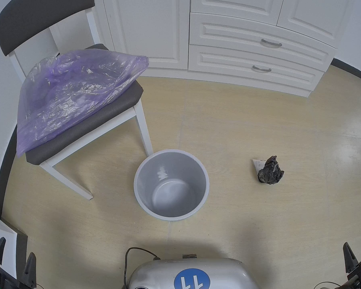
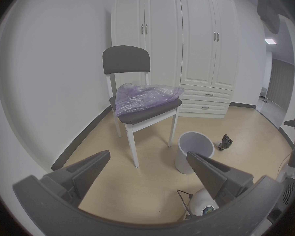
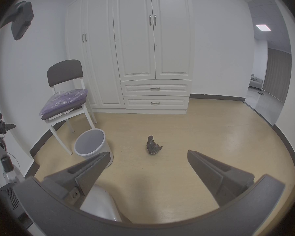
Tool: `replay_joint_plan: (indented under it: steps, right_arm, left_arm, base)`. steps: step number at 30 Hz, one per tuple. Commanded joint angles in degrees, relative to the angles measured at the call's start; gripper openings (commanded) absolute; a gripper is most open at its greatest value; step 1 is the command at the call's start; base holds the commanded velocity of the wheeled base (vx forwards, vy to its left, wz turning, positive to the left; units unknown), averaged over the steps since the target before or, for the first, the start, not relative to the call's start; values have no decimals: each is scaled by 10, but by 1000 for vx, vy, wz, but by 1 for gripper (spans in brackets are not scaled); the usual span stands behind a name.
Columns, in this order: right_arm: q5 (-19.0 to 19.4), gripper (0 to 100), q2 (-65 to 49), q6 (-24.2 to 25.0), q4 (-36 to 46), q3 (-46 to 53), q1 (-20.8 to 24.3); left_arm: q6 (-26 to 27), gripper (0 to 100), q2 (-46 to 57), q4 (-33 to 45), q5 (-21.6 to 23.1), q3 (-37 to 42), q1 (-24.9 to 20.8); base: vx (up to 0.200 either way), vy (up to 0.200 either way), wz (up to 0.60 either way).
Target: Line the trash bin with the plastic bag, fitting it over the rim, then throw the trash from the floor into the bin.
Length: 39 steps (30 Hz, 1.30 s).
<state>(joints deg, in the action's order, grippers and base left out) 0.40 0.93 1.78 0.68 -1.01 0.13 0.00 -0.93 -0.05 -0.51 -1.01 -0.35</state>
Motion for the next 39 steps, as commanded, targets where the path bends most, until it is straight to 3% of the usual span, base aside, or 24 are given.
replay_joint_plan:
  steps: [1, 39]
  right_arm:
    - [-1, 100, -9, 0, 0, 7, 0]
    - [-1, 100, -9, -1, -1, 7, 0]
  left_arm:
    - [0, 100, 8, 0, 0, 10, 0]
    - [-12, 100, 8, -1, -8, 10, 1]
  base:
    - [0, 0, 0]
    - [0, 0, 0]
